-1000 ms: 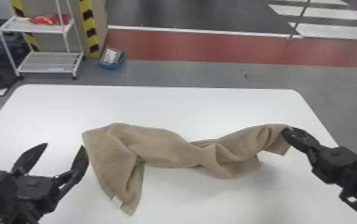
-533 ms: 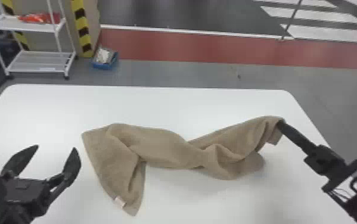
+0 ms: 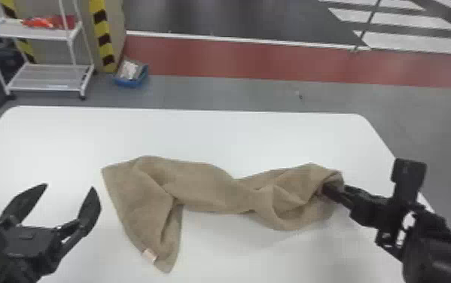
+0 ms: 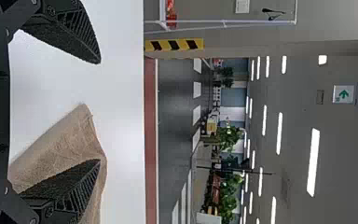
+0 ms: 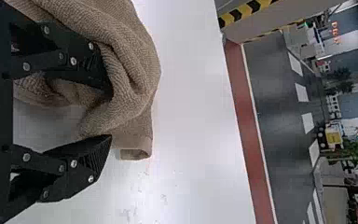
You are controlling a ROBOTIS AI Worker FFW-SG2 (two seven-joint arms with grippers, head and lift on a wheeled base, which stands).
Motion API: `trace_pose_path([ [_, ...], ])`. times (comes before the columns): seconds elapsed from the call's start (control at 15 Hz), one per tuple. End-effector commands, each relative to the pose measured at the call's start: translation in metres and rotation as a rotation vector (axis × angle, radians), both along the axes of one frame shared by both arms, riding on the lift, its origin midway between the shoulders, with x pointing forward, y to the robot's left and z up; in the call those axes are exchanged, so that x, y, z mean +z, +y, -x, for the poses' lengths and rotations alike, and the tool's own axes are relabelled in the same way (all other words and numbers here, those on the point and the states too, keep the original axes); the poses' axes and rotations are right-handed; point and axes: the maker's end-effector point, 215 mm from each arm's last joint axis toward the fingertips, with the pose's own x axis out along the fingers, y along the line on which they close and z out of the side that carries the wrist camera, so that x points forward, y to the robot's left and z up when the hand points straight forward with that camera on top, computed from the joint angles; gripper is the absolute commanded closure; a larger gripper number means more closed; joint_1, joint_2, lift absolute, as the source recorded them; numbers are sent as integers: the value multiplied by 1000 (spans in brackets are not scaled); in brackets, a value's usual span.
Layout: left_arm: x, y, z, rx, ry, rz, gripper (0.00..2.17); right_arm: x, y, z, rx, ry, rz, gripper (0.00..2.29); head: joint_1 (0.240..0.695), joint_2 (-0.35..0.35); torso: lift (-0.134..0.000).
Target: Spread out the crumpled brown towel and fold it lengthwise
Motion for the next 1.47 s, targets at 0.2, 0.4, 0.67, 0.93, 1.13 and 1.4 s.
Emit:
trace_pose_path([
  [0.2,-5,0,-1,2,8,7,137,75,-23,29,92,-154,233,73,695,-173,-124],
  [0.4,-7,-1,-1,1,11,8,137,68,-17,45,151,-114,254,157,695,-180,-124],
  [0.67,-6,-1,-1,1,10,7,137,33,-3,35,201,-46,305,191,695,-180,-124],
  [0.93,-6,0,1,2,10,6,137,1,33,19,281,20,339,191,695,-151,-124],
  [1.13,-6,1,2,4,6,6,137,-15,49,19,316,64,346,245,695,-121,-124],
  [1.4,-6,3,3,8,8,5,137,-18,58,26,366,69,280,1224,695,-85,-124],
])
